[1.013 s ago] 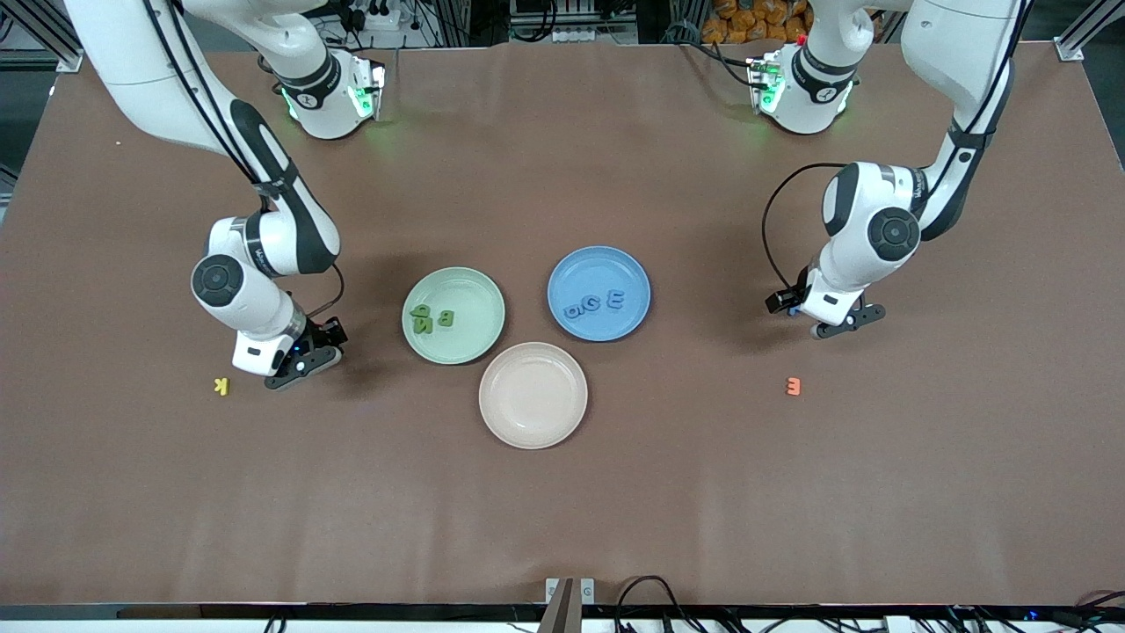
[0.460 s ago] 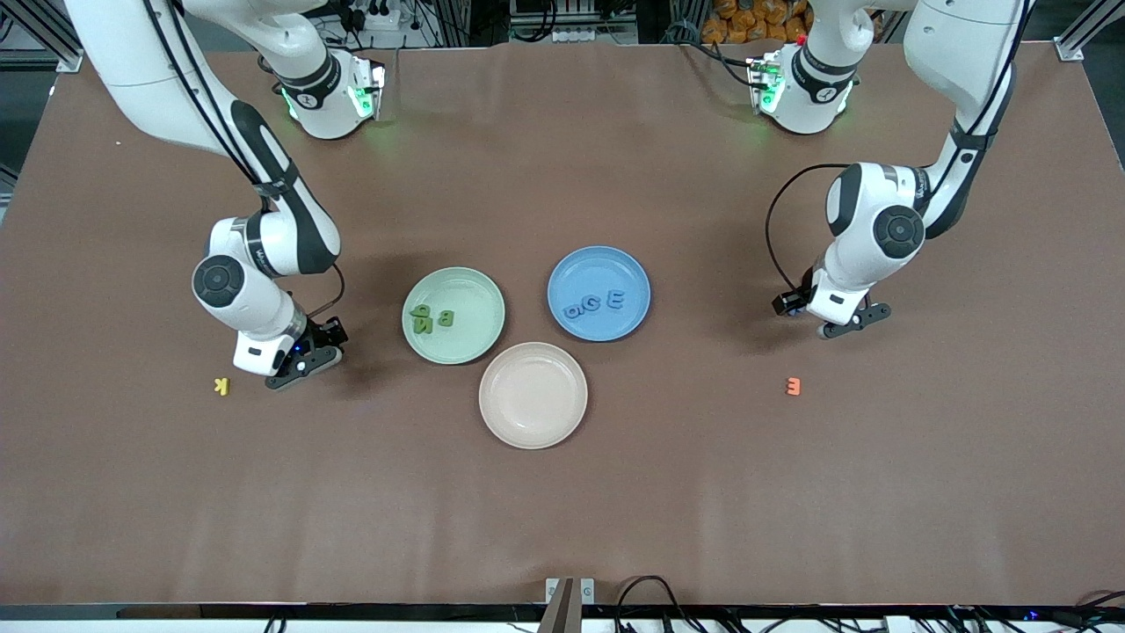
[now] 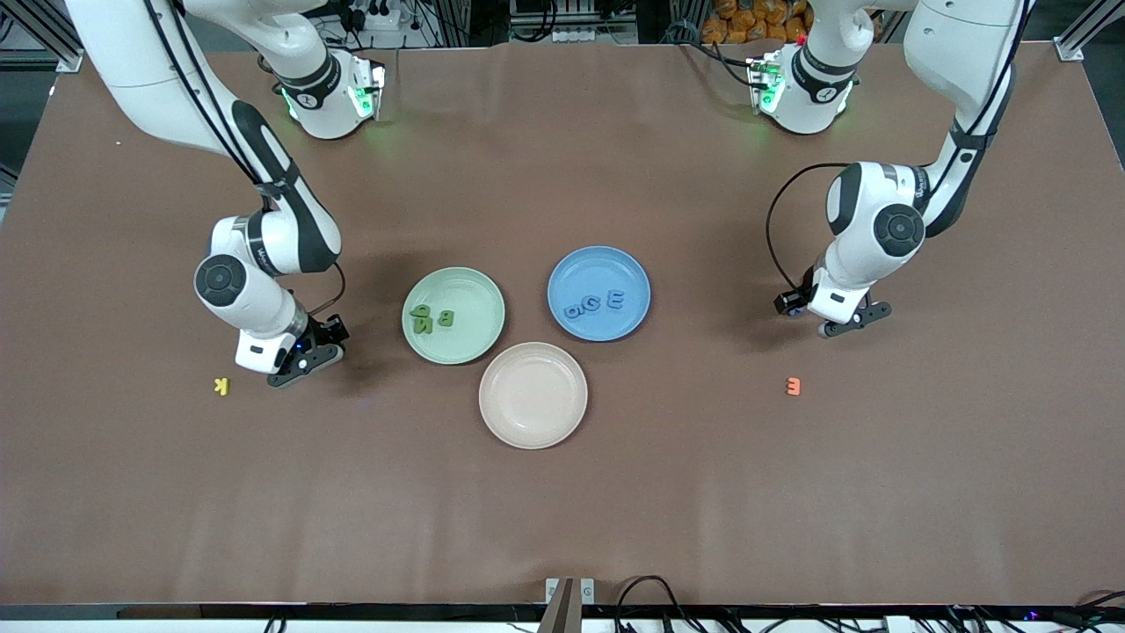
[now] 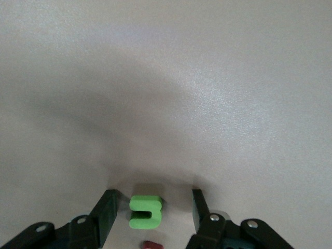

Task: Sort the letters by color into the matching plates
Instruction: 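Close both grippers on the green u and the blue X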

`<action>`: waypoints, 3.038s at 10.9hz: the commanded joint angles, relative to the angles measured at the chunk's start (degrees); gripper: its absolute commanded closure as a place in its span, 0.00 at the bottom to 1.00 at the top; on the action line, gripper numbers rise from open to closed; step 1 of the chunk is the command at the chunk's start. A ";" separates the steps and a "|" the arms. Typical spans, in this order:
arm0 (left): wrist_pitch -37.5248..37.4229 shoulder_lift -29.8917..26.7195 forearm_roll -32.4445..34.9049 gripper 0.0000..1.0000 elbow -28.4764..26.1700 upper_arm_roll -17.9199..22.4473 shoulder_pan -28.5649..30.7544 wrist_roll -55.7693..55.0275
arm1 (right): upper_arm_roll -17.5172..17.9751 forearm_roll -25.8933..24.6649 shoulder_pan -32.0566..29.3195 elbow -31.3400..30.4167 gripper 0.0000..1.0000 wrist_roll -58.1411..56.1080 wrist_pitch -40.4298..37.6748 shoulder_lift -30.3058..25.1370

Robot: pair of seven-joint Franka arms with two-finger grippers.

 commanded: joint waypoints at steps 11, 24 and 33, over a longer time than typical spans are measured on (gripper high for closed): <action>2.54 1.27 -0.50 0.67 -0.55 -0.05 0.12 0.38 | 1.02 0.25 -1.30 -2.99 0.32 -0.53 0.57 -0.99; 3.07 1.71 0.46 1.00 0.94 0.04 -0.23 2.75 | 1.11 0.16 -2.71 -2.65 0.42 -0.62 0.66 -0.99; -11.59 1.71 2.31 1.00 13.76 -0.05 -1.37 2.40 | 1.11 0.25 -3.15 -1.85 0.50 -0.62 1.72 -0.55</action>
